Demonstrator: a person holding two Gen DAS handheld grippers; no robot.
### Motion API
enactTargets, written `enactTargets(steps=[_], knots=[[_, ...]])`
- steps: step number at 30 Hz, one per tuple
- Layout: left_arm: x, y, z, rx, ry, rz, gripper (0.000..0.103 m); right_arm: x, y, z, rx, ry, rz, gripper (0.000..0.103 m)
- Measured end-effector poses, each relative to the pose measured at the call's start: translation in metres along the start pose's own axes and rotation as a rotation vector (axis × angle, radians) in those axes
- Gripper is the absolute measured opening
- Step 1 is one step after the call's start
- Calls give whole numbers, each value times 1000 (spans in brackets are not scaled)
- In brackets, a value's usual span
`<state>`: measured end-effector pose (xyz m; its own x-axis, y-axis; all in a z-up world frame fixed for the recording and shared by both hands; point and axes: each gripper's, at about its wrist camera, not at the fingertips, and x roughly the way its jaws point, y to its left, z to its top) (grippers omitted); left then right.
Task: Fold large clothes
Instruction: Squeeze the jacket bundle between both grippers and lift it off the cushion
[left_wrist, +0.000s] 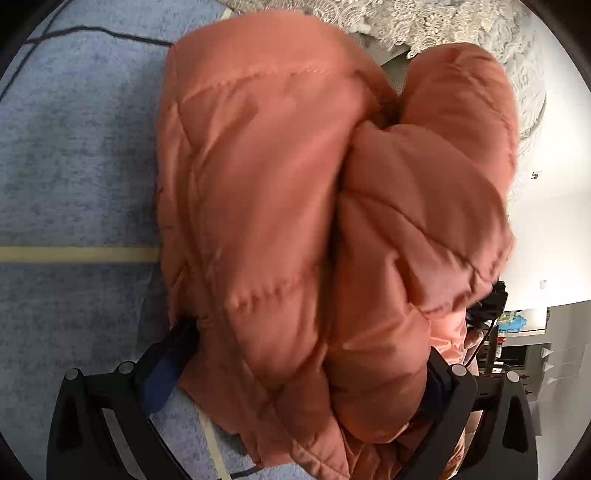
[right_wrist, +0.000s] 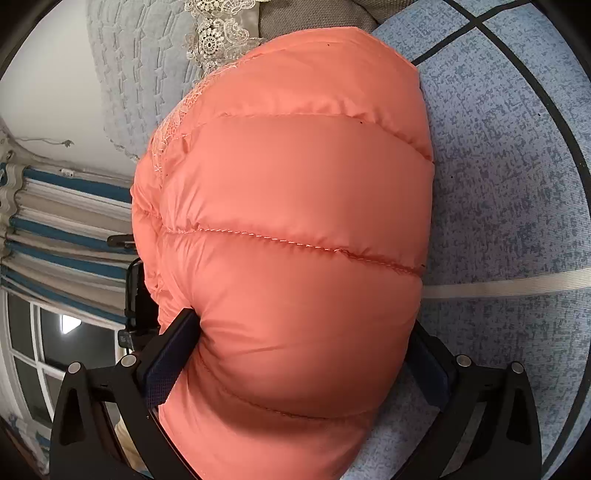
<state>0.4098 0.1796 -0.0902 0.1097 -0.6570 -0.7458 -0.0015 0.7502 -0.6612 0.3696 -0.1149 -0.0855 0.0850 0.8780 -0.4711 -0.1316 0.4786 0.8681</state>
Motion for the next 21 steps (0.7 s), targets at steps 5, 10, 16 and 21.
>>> enactTargets(steps=[5, 10, 16, 21], knots=[[8, 7, 8, 9, 21, -34, 103, 6, 3, 3, 10, 7, -5, 103], [10, 4, 10, 15, 4, -27, 103, 11, 9, 4, 13, -5, -16, 102], [3, 8, 4, 26, 1, -34, 103, 4, 9, 0, 4, -28, -8, 94], [-8, 11, 4, 59, -3, -40, 98, 2, 14, -1, -18, -22, -26, 90]])
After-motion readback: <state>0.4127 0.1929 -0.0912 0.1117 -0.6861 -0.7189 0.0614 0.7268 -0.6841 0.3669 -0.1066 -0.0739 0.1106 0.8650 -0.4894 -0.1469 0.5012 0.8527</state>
